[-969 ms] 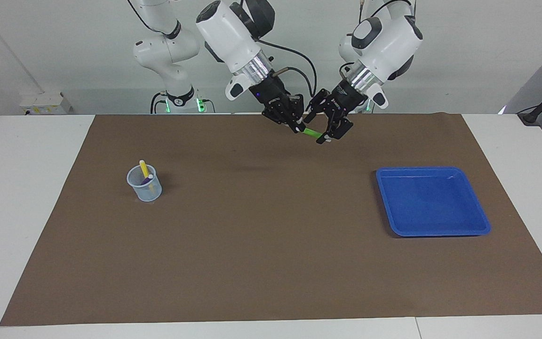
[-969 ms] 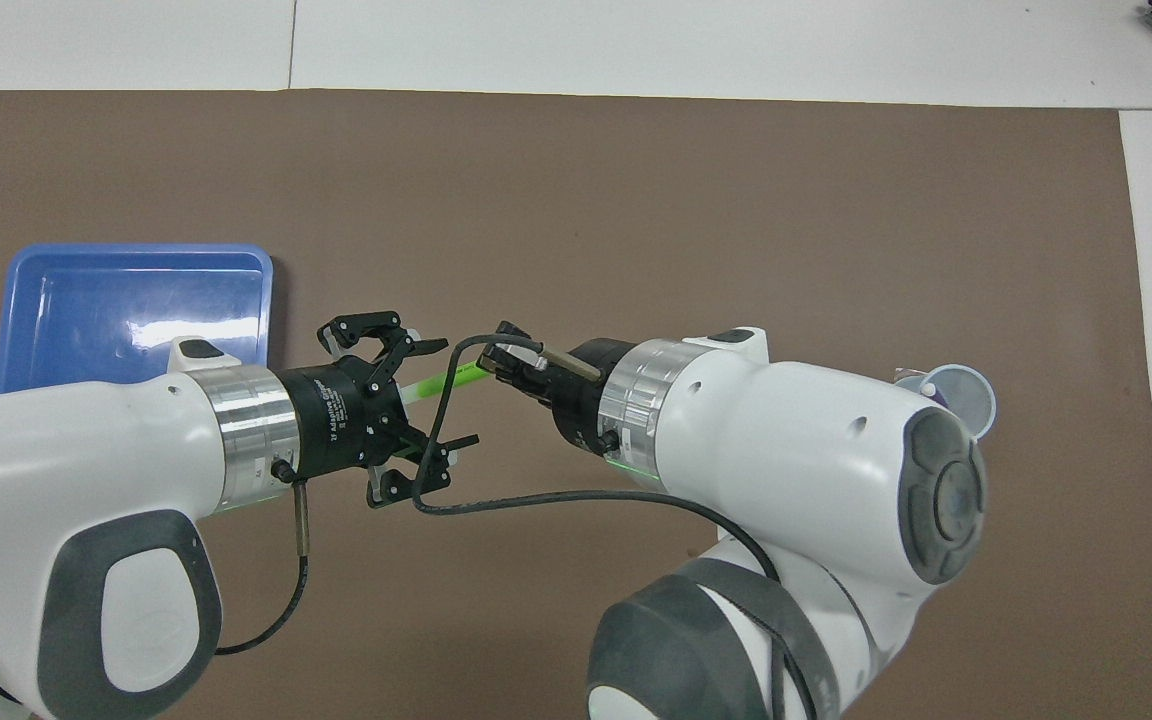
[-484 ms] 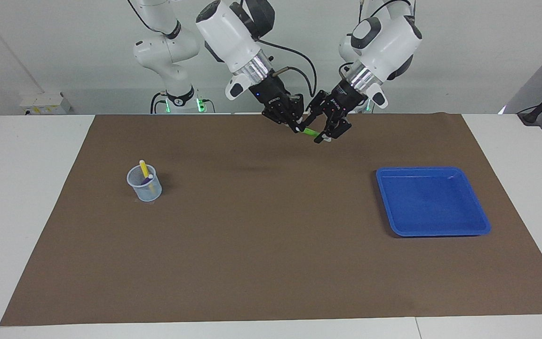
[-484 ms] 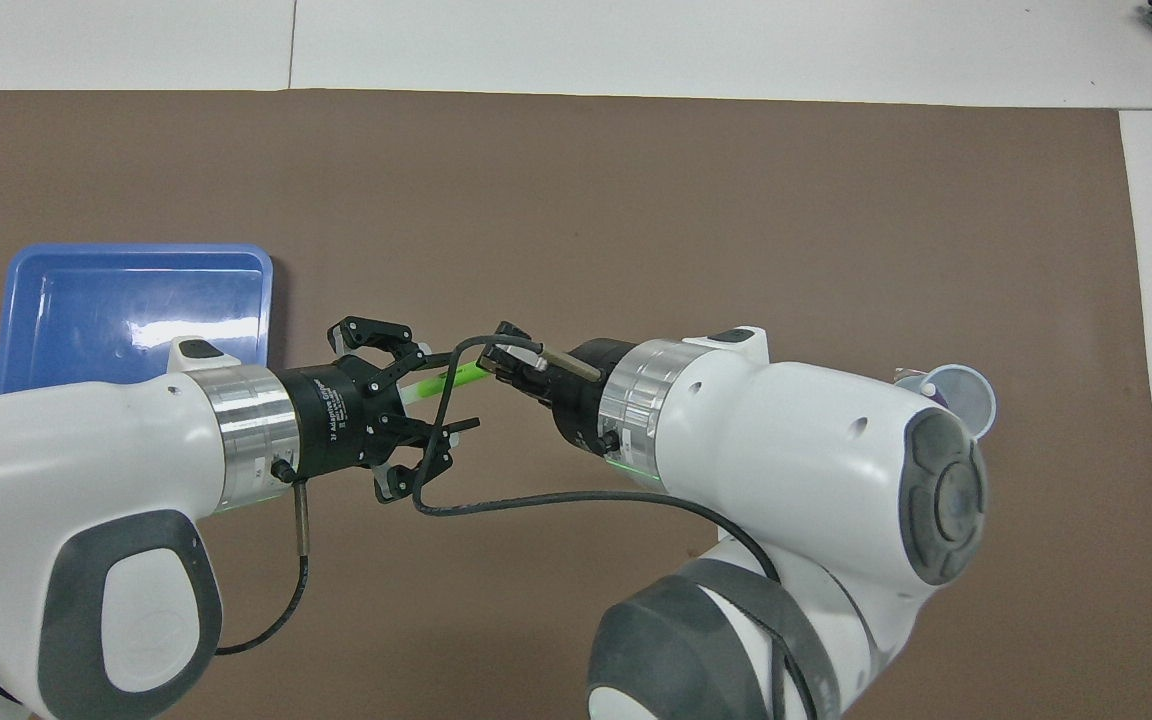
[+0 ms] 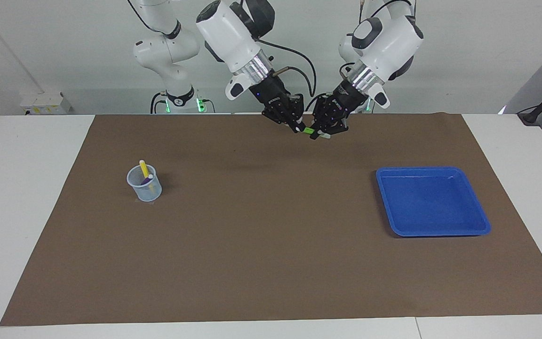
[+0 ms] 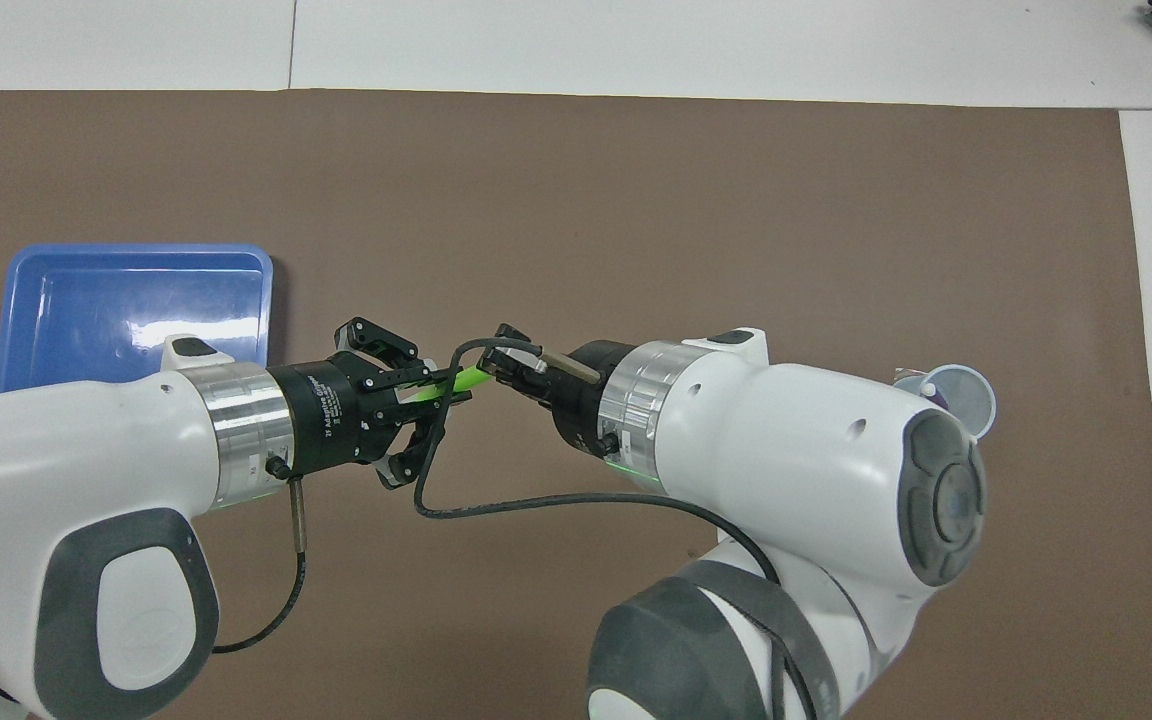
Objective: Right arm passes pens to left for tray arrangement
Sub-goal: 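Close the left gripper on the green pen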
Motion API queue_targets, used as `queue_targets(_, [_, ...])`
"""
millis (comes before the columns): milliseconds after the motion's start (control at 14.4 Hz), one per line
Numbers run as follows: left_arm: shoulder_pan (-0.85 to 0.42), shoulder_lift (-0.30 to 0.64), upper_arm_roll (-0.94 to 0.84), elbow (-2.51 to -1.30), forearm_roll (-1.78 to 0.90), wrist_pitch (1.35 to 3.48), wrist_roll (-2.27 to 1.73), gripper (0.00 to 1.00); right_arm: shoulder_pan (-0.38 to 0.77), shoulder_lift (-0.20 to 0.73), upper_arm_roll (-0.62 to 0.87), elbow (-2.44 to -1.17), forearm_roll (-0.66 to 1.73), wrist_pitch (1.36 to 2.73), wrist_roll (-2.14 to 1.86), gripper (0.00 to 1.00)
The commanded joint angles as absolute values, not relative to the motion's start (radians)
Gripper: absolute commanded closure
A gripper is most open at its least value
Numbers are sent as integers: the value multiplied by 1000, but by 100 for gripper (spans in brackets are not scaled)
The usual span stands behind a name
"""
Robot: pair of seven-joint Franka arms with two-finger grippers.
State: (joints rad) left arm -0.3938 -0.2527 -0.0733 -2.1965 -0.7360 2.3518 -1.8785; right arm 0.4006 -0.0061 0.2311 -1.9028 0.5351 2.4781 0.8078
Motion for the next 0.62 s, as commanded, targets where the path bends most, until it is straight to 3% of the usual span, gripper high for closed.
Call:
queue_targets(0, [-413,-279,-68,-2226,-752,2364,-1879,100,399,-25,230,-1924,566,2490,770,100])
queue_targets(138, [-413,-279,-67,-2226,-752,2364,-1882,100,399,-25,230,-1922,568,2482,773,100])
queue_targets(208, [-413,-279,-67,-2224,-752,2364,-1885,100,396,-25,230,-1921,568,2468,778,89])
queue_targets(277, [-413,-279,-67,-2224,-752,2364,-1887,100,394,-25,230,-1919,568,2465,784,20])
queue_targets(346, [-413,-279,-67,-2224,-752,2364,-1888,100,393,-26,230,-1919,568,2462,782,0])
queue_targets(554, [-408,-278,-67,-2224,-749,2364,-1868,100,387,-29,229,-1917,566,2412,772,0])
